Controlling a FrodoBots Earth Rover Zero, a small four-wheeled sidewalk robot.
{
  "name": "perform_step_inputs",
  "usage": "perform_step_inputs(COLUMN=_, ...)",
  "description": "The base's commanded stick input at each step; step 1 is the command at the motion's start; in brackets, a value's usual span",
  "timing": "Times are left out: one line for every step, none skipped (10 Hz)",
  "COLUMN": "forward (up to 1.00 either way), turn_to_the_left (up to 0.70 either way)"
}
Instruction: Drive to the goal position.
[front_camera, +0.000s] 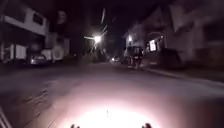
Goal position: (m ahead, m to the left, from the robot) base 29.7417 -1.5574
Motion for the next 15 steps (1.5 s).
perform_step_inputs(forward=0.7, turn_to_the_left=0.0)
perform_step_inputs(forward=0.7, turn_to_the_left=0.0)
perform_step_inputs(forward=0.7, turn_to_the_left=0.0)
perform_step_inputs(forward=0.7, turn_to_the_left=0.0)
perform_step_inputs(forward=0.7, turn_to_the_left=0.0)
perform_step_inputs(forward=0.7, turn_to_the_left=0.0)
perform_step_inputs(forward=0.7, turn_to_the_left=0.0)
perform_step_inputs(forward=0.7, turn_to_the_left=0.0)
perform_step_inputs(forward=0.7, turn_to_the_left=0.0)
perform_step_inputs(forward=0.7, turn_to_the_left=0.0)
perform_step_inputs(forward=0.7, turn_to_the_left=0.0)
perform_step_inputs(forward=0.7, turn_to_the_left=0.0)
perform_step_inputs(forward=0.7, turn_to_the_left=0.0)
perform_step_inputs(forward=0.7, turn_to_the_left=0.0)
perform_step_inputs(forward=0.7, turn_to_the_left=0.0)
